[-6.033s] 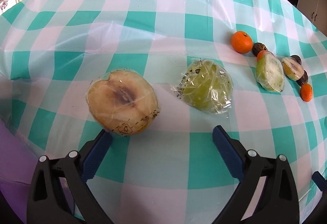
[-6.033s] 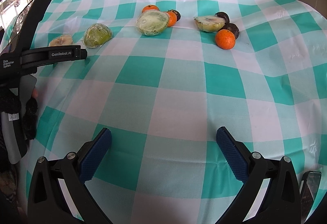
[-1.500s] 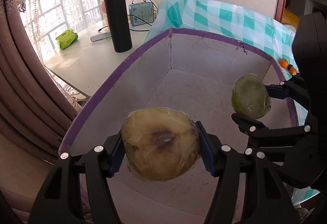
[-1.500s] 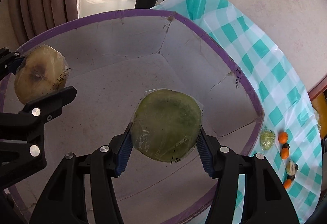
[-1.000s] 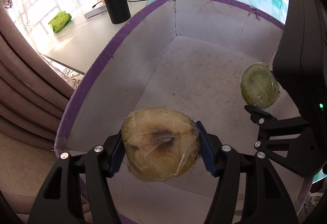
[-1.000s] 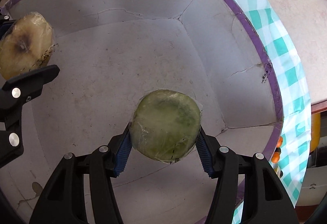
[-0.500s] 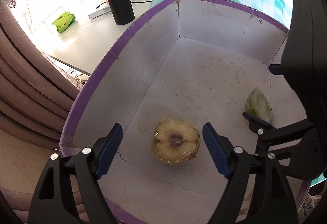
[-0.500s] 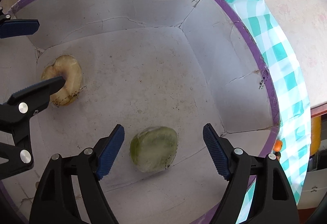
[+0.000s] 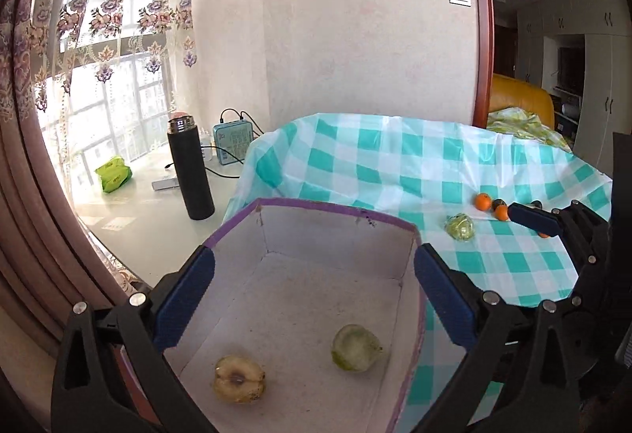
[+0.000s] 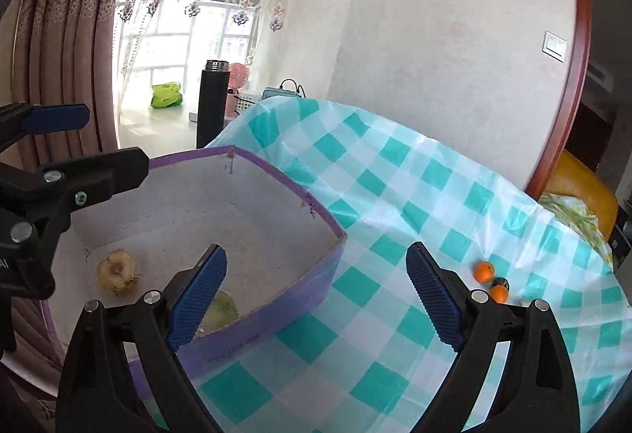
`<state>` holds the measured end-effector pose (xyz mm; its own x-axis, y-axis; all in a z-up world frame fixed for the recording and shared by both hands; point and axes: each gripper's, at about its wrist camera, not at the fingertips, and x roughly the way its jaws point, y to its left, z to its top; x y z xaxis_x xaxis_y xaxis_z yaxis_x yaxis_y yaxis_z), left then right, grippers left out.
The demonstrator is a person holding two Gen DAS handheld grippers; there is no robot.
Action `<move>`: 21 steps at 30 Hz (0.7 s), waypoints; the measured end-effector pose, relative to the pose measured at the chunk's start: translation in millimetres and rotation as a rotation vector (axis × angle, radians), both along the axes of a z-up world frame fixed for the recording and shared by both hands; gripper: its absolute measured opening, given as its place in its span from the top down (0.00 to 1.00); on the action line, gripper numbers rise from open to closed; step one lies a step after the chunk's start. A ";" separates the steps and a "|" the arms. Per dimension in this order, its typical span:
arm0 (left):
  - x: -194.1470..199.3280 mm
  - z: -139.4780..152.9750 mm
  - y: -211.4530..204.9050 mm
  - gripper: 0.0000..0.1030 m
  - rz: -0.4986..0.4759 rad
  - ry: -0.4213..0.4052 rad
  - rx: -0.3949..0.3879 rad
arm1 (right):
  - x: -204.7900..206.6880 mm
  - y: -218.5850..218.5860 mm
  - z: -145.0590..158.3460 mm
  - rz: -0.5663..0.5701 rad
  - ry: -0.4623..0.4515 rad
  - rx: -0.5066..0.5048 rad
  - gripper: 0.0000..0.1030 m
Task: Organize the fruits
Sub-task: 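Move both open tools back toward the tangerines on the table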
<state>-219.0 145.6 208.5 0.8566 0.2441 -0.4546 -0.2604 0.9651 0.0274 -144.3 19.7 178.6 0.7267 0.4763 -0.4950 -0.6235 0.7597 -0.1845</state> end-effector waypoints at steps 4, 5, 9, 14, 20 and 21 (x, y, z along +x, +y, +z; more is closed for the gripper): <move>30.6 -6.3 -67.8 0.02 -0.154 -0.042 -0.004 | 39.6 -75.7 -27.0 -0.168 0.110 0.061 0.14; 39.8 -12.0 -84.1 0.02 -0.194 -0.043 -0.007 | 49.3 -92.6 -37.5 -0.216 0.153 0.069 0.14; 81.9 -47.7 -138.4 0.02 -0.326 0.010 -0.076 | 75.5 -146.0 -78.8 -0.373 0.255 0.085 0.14; 129.7 -97.2 -165.0 0.02 -0.376 0.085 -0.208 | 99.5 -200.7 -121.4 -0.576 0.315 0.062 0.14; 178.1 -151.2 -173.9 0.02 -0.317 0.202 -0.233 | 141.5 -223.8 -144.8 -0.701 0.343 0.043 0.14; 182.7 -154.7 -175.9 0.02 -0.323 0.206 -0.237 | 149.9 -226.7 -146.6 -0.720 0.343 0.038 0.14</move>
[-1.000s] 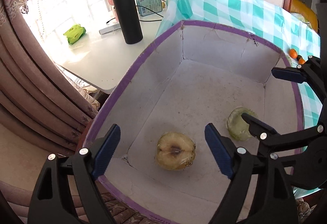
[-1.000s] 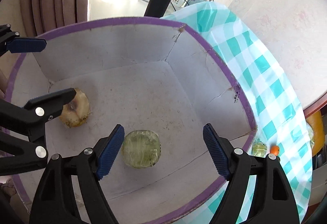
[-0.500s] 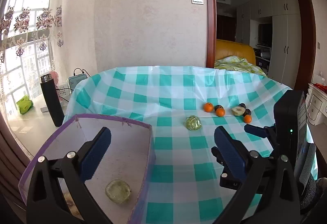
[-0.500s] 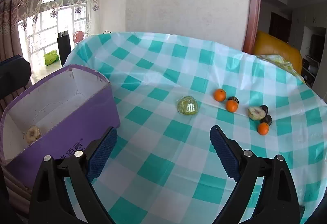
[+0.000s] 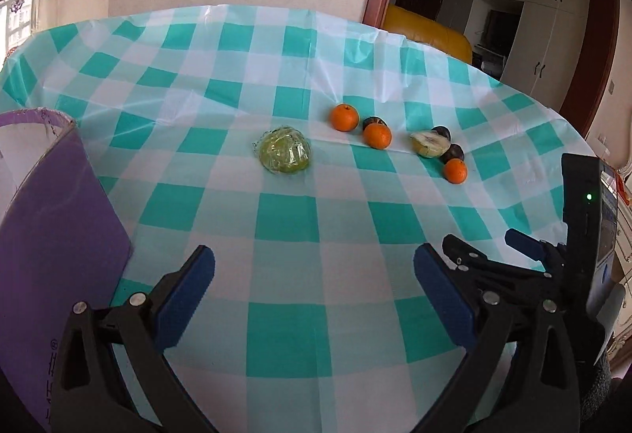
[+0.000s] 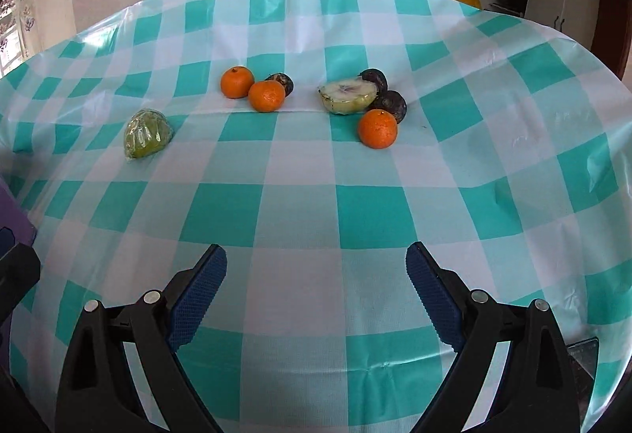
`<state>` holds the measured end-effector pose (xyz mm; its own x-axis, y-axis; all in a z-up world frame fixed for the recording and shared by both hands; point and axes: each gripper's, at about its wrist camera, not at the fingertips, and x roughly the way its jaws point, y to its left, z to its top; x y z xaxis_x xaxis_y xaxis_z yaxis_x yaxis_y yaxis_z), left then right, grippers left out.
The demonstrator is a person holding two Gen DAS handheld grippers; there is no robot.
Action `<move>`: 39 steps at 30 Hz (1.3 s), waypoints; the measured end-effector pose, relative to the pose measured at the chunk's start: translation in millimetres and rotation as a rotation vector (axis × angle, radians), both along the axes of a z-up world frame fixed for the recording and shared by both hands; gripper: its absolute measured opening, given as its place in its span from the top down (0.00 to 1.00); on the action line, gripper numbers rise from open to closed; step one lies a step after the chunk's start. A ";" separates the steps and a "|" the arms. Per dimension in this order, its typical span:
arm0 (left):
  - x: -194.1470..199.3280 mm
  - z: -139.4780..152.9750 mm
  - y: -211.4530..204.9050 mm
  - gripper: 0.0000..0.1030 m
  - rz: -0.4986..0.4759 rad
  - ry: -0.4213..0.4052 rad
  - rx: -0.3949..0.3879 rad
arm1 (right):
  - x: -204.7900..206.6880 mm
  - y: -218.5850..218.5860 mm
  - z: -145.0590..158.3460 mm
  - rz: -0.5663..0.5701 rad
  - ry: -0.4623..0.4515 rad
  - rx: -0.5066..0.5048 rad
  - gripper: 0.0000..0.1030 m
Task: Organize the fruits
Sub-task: 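Move both open tools back toward the tangerines on the table, then grasp a tangerine with the right tool while the left grasps another tangerine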
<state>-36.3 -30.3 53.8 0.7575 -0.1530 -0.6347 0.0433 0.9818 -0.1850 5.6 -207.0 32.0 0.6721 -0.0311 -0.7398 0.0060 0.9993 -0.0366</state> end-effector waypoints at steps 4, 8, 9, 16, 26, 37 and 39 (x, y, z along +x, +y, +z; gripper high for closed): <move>10.8 -9.5 -12.7 0.02 -0.033 -0.010 0.036 | 29.4 -16.3 -5.4 -0.081 0.012 0.010 0.14; 16.4 -19.2 -15.8 0.02 -0.049 0.006 0.018 | 56.2 -29.2 -7.7 -0.131 0.033 0.026 0.14; 17.7 -22.1 -15.1 0.02 -0.046 0.014 0.013 | 61.8 -30.5 -7.5 -0.135 0.029 0.026 0.14; 21.5 -28.8 2.6 0.02 -0.027 0.055 -0.080 | 106.7 -39.0 -7.7 -0.175 0.026 0.021 0.14; 22.8 -31.5 0.9 0.02 -0.037 0.074 -0.086 | 147.5 -32.7 -16.9 -0.149 0.090 0.037 0.45; 35.2 -28.1 -12.2 0.02 -0.045 0.079 -0.020 | 112.9 -67.1 -12.1 -0.185 0.007 0.285 0.65; 45.8 -23.4 -22.6 0.02 -0.052 0.062 0.024 | 103.8 -75.5 -11.8 -0.192 -0.014 0.334 0.65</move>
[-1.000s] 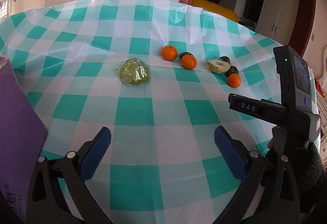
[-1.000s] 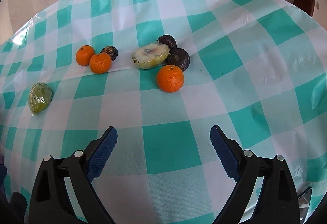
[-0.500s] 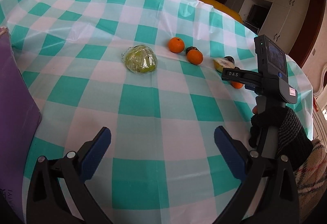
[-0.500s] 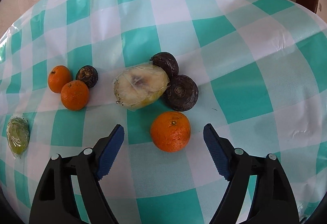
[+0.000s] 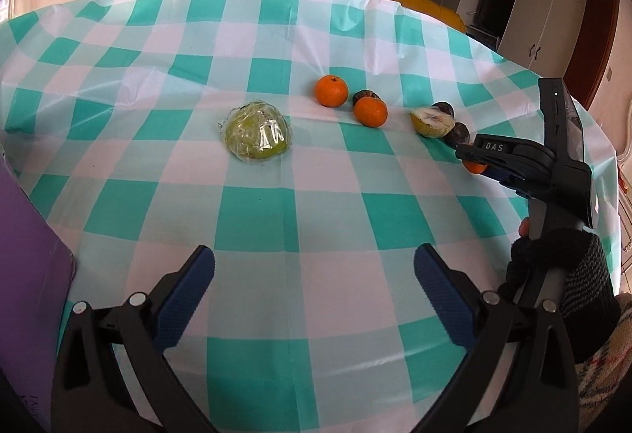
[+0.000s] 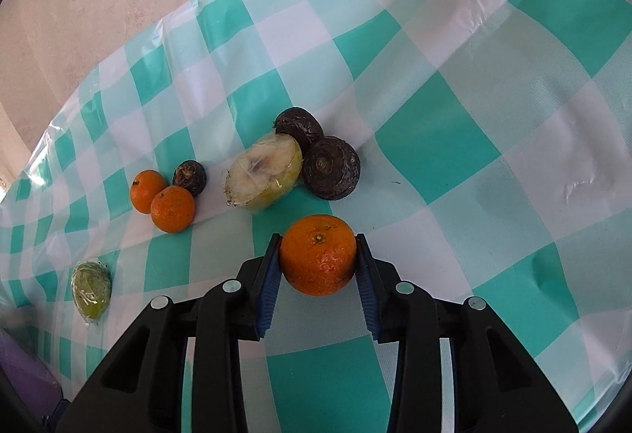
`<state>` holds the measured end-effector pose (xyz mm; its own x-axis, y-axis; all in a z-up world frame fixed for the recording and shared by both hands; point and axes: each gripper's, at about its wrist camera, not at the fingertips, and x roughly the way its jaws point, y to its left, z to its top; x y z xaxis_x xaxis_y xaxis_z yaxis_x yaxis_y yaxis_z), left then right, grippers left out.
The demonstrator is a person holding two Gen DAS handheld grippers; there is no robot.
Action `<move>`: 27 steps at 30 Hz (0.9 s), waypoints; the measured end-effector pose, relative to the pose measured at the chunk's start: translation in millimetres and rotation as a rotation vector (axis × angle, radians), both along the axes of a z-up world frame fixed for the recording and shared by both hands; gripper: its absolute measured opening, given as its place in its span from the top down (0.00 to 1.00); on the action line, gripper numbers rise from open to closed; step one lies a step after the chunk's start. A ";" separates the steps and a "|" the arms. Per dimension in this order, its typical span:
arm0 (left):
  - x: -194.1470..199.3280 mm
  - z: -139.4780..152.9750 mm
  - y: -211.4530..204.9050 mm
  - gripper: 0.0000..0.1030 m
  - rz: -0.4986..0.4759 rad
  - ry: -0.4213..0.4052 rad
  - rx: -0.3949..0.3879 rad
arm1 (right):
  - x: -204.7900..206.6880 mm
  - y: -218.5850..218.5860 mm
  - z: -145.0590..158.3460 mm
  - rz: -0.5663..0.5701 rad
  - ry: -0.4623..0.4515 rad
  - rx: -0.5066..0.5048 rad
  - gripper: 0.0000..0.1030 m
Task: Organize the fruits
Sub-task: 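Grasp a tangerine with the right tool while the left grasps another tangerine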
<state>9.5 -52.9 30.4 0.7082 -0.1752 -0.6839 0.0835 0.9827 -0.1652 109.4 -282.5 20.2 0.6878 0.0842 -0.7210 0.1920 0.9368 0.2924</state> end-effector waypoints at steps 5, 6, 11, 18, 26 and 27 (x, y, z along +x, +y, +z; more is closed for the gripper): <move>48.3 3.9 -34.1 0.02 -0.048 0.001 0.027 | -20.7 -15.2 -1.4 -0.022 -0.032 0.055 0.65; 60.3 2.7 -43.0 0.02 -0.061 0.002 0.043 | -22.4 -15.3 -2.0 -0.024 -0.037 0.064 0.65; 110.8 -1.9 -79.2 0.02 -0.108 0.004 0.084 | -29.8 -15.3 0.1 -0.026 -0.050 0.088 0.65; 153.9 -4.0 -89.3 0.02 -0.068 0.014 0.070 | -31.3 -18.6 0.1 -0.053 -0.062 0.100 0.65; 209.5 -14.9 -114.6 0.32 -0.081 0.096 0.145 | -30.0 -17.1 -0.4 -0.035 -0.065 0.111 0.65; 213.3 -17.6 -115.3 0.47 -0.081 0.115 0.144 | -30.0 -17.0 -0.3 -0.033 -0.065 0.112 0.65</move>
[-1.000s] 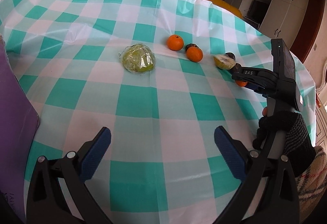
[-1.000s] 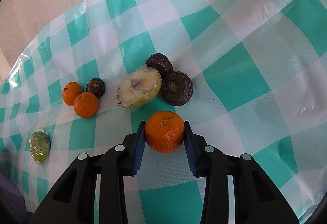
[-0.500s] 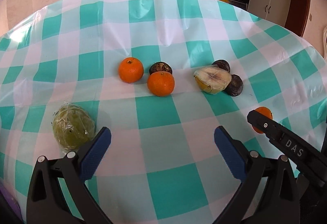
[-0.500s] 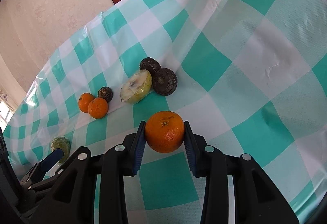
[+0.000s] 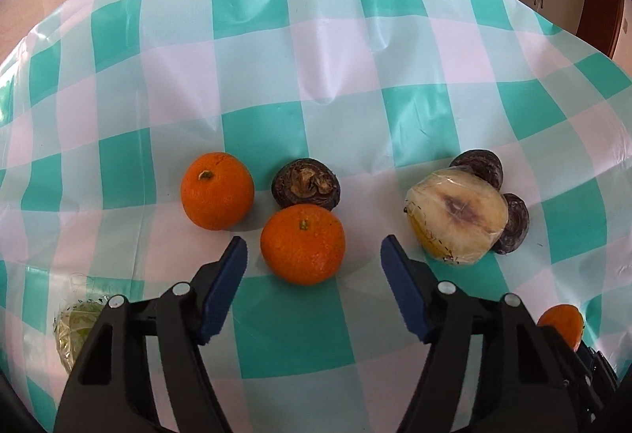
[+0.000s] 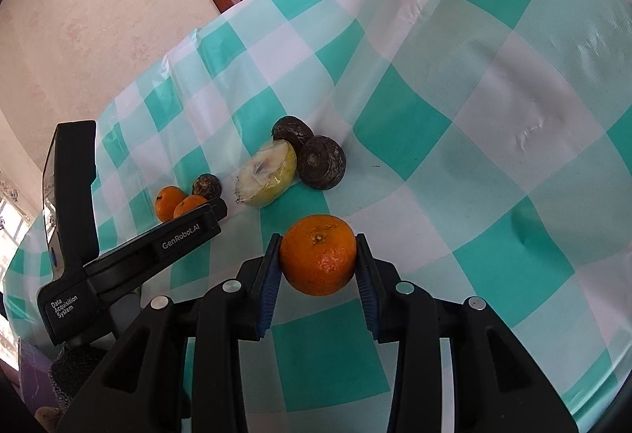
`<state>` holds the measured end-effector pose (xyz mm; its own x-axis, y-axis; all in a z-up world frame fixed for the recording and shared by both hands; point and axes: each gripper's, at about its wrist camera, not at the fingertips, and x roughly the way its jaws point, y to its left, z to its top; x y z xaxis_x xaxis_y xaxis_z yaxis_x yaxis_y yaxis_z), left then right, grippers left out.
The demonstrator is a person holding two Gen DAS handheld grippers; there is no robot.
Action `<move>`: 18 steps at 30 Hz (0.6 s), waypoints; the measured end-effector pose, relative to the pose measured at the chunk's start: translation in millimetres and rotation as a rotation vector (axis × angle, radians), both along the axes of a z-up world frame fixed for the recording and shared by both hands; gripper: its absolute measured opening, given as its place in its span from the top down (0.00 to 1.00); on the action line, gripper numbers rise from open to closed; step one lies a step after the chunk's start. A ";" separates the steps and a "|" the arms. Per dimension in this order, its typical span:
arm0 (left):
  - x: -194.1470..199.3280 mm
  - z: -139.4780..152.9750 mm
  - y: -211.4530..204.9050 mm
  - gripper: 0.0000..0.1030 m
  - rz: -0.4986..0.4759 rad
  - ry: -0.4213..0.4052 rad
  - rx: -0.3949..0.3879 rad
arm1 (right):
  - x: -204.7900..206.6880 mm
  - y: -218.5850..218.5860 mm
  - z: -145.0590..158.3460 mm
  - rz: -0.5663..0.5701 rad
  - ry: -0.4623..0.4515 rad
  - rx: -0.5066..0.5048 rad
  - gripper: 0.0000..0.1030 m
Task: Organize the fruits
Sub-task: 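Grasp a tangerine with the right tool while the left grasps another tangerine, then carry both held tangerines up over the purple box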
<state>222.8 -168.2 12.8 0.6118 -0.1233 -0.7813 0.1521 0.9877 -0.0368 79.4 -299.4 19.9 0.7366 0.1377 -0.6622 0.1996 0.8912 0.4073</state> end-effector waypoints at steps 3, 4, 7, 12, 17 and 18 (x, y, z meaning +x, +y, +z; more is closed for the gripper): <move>2.4 -1.9 4.1 0.57 0.023 0.002 -0.009 | 0.5 0.3 0.0 0.002 0.000 0.002 0.65; 2.3 -1.9 5.6 0.59 0.024 0.001 -0.013 | 0.5 0.6 0.1 0.003 0.000 0.001 0.65; -2.8 -0.4 11.9 0.60 0.025 -0.018 -0.039 | 0.8 -0.2 0.0 0.003 0.000 0.003 0.65; -29.8 4.5 31.5 0.60 0.061 -0.067 -0.098 | 3.4 -0.6 -1.7 0.007 0.015 0.003 0.65; -69.2 10.4 43.4 0.60 0.064 -0.104 -0.113 | 3.9 -0.9 -2.6 0.004 0.022 0.005 0.65; -77.6 12.0 45.5 0.60 0.064 -0.103 -0.120 | 3.9 -0.9 -2.8 0.004 0.023 0.005 0.65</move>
<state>145.2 -122.7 24.8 0.6972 -0.1705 -0.6962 0.0981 0.9848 -0.1430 83.3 -300.3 17.1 0.7205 0.1442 -0.6783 0.2055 0.8898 0.4075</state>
